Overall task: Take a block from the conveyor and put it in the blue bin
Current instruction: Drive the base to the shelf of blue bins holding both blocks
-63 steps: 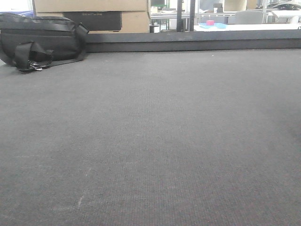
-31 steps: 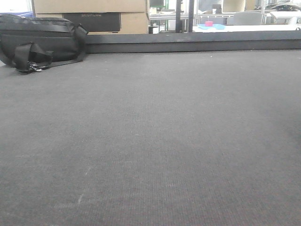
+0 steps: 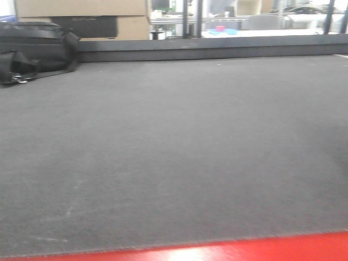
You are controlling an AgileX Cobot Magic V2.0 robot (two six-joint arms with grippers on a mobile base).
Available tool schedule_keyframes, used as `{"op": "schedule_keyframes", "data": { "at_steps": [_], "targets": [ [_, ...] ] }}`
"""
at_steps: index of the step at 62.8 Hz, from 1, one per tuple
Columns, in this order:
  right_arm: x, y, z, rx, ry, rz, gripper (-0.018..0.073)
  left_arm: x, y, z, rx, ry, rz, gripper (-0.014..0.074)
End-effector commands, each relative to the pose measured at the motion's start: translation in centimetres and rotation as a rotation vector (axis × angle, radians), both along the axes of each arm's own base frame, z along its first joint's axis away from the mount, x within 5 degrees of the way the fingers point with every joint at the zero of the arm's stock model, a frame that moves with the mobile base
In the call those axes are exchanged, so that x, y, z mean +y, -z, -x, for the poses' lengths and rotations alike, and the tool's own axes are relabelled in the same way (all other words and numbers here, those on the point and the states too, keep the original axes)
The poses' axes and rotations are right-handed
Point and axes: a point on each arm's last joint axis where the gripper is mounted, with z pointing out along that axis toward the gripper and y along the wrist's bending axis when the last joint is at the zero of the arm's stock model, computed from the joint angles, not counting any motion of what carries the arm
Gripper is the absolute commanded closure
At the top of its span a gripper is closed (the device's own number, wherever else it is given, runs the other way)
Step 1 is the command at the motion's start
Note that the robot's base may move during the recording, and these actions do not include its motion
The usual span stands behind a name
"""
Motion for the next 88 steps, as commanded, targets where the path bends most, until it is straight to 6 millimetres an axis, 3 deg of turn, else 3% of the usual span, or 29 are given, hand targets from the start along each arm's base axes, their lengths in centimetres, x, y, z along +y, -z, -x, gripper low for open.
{"op": "schedule_keyframes", "data": {
  "at_steps": [1, 88],
  "targets": [
    [-0.01, -0.12, 0.13, -0.028, 0.001, 0.012, 0.0721, 0.02, -0.27, 0.16, -0.03, -0.001, 0.013, 0.0708],
    [-0.01, -0.12, 0.13, -0.028, 0.001, 0.012, 0.0721, 0.02, -0.27, 0.16, -0.03, -0.001, 0.013, 0.0708]
  ]
}}
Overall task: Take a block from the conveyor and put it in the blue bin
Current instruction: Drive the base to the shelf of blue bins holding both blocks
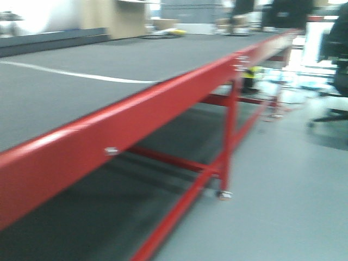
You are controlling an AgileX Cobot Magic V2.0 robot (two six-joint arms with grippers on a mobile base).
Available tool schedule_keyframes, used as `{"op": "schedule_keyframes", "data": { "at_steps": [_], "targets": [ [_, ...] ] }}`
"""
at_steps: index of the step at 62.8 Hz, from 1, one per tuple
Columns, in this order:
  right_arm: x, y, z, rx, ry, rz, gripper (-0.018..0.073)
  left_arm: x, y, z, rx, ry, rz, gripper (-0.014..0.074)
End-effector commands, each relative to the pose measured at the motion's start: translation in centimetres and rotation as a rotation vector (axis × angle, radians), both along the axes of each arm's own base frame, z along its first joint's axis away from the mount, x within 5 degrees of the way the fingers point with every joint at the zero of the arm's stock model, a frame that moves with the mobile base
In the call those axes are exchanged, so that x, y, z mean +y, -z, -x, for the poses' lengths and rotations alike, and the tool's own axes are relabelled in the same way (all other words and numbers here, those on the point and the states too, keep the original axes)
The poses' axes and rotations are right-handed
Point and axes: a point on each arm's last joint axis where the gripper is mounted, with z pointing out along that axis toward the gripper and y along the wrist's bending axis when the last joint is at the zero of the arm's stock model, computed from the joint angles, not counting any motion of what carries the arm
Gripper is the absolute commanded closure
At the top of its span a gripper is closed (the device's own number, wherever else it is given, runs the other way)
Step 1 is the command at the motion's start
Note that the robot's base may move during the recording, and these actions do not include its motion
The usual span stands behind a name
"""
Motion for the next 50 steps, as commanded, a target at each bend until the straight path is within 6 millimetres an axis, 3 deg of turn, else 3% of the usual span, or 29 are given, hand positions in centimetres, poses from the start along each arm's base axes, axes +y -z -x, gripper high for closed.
{"op": "schedule_keyframes", "data": {
  "at_steps": [1, 50],
  "targets": [
    [-0.01, -0.12, 0.13, -0.028, 0.001, 0.01, 0.0721, 0.02, -0.23, 0.12, -0.025, 0.0, 0.013, 0.0708],
    [-0.01, -0.12, 0.13, -0.028, 0.001, 0.01, 0.0721, 0.02, -0.23, 0.12, -0.025, 0.0, 0.013, 0.0708]
  ]
}}
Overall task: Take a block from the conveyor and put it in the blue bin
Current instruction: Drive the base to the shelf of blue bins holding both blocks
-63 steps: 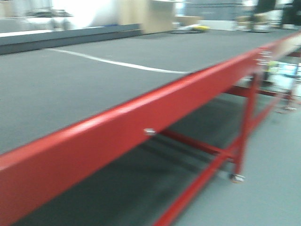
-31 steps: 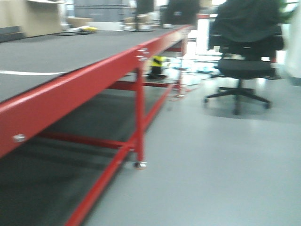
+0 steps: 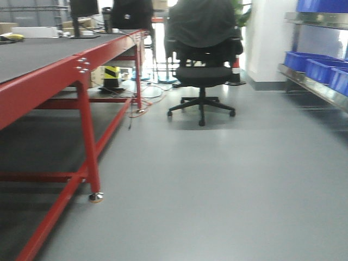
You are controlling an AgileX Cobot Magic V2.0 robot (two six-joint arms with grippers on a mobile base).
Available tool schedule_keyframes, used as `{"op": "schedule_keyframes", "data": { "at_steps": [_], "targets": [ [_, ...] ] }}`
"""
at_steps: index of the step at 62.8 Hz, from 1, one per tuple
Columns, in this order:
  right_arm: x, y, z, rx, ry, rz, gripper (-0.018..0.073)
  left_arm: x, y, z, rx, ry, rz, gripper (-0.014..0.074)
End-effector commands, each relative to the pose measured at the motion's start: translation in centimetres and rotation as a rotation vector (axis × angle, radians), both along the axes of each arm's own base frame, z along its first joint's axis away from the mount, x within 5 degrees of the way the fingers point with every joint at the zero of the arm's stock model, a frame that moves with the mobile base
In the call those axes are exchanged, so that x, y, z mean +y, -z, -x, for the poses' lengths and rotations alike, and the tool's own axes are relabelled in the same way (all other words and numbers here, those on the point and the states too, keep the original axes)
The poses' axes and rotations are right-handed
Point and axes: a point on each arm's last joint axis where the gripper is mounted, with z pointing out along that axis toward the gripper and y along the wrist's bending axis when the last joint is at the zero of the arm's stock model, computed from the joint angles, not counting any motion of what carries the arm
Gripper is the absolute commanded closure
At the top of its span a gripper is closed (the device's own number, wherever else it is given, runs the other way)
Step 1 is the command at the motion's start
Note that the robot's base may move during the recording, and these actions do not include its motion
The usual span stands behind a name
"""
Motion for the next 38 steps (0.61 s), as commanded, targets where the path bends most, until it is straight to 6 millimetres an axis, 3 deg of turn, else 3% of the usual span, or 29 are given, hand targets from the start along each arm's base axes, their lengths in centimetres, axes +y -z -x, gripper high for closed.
{"op": "schedule_keyframes", "data": {
  "at_steps": [1, 38],
  "targets": [
    [0.0, -0.1, 0.08, -0.026, 0.001, 0.01, 0.0721, 0.02, -0.23, 0.12, -0.025, 0.0, 0.013, 0.0708],
    [0.0, -0.1, 0.08, -0.026, 0.001, 0.01, 0.0721, 0.02, -0.23, 0.12, -0.025, 0.0, 0.013, 0.0708]
  ]
}}
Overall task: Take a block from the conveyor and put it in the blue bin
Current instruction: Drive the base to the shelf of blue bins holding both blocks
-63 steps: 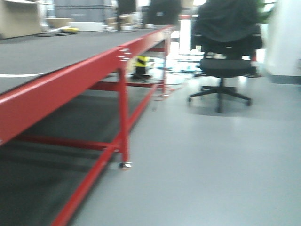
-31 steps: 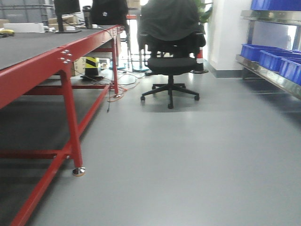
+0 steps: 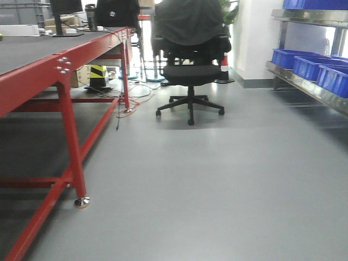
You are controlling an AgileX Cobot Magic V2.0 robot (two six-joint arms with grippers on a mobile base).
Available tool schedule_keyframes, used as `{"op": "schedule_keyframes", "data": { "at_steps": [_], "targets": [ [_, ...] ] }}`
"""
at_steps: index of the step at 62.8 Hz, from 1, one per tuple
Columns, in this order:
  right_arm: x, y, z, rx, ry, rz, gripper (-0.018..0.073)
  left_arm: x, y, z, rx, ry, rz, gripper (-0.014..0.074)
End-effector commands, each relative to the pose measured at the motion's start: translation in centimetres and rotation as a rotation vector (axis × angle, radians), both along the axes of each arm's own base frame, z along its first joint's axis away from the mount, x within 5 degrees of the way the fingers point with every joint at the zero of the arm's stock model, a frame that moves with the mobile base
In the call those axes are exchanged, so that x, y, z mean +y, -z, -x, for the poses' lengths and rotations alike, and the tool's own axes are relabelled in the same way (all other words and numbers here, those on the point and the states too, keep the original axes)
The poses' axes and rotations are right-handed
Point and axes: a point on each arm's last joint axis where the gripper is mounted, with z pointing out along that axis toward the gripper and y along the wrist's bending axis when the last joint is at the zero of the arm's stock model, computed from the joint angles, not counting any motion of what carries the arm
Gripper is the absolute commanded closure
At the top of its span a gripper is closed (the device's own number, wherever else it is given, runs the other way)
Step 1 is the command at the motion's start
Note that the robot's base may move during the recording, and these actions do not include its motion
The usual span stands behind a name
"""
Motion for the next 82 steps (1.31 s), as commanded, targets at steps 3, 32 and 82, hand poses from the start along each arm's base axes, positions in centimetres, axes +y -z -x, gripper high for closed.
{"op": "schedule_keyframes", "data": {
  "at_steps": [3, 32, 82],
  "targets": [
    [0.0, -0.17, 0.09, -0.028, 0.001, 0.01, 0.0721, 0.02, -0.23, 0.12, -0.025, 0.0, 0.013, 0.0708],
    [0.0, -0.17, 0.09, -0.028, 0.001, 0.01, 0.0721, 0.02, -0.23, 0.12, -0.025, 0.0, 0.013, 0.0708],
    [0.0, -0.17, 0.09, -0.028, 0.001, 0.01, 0.0721, 0.02, -0.23, 0.12, -0.025, 0.0, 0.013, 0.0708]
  ]
}}
